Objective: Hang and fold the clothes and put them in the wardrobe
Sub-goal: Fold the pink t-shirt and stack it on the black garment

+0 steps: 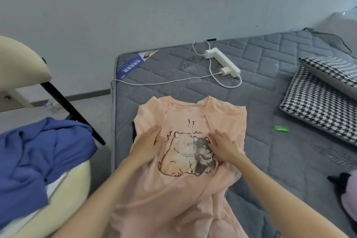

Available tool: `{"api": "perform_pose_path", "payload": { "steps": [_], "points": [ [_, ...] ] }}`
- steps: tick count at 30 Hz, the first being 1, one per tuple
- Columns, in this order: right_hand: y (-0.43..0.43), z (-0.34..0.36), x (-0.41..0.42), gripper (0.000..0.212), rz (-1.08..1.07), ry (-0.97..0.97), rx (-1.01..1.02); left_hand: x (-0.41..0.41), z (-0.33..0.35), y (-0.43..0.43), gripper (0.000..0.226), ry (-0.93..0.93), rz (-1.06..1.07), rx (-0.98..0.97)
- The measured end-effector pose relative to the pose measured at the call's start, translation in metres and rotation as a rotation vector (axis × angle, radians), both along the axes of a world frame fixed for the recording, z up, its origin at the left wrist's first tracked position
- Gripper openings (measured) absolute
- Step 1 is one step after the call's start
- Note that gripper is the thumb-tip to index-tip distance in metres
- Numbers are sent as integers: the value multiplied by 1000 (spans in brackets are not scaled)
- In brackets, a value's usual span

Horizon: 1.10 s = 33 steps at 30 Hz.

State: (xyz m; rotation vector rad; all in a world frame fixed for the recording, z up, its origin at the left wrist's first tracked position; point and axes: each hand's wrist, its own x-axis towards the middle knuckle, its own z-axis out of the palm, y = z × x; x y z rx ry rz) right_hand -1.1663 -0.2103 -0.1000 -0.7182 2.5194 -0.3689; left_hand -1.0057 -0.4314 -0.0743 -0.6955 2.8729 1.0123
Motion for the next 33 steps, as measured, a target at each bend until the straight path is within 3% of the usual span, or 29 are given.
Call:
{"api": "perform_pose_path", "payload": {
  "steps": [3,5,10,14,16,19,24,26,28,31,33],
  "points": [
    [1,13,9,31,-142,24,-276,19,7,-1,37,154,181,-52],
    [7,17,18,22,-203,67,-356,34,6,-3,41,158,295,-143],
    [29,14,47,12,-437,121,-339,71,-3,0,43,30,375,164],
    [43,9,78,11,-640,181,-311,85,-7,3,21,-43,442,163],
    [47,5,91,23,-702,212,-290,91,-9,2,27,-73,473,130],
    [50,1,104,29,-810,114,-379,100,-8,1,34,-53,530,167],
    [50,11,109,25,-1061,-254,-663,119,-8,0,15,-18,576,104],
    [52,17,113,19,-1159,-380,-739,126,-8,6,25,-57,548,-2],
    [59,21,122,12,-1063,-348,-685,125,-6,15,32,-39,459,-130],
    [72,12,138,31,-739,-204,-497,116,-3,36,24,12,202,-165],
    [76,8,150,39,-576,-184,-379,111,-1,55,35,-8,103,-95]
  ]
}}
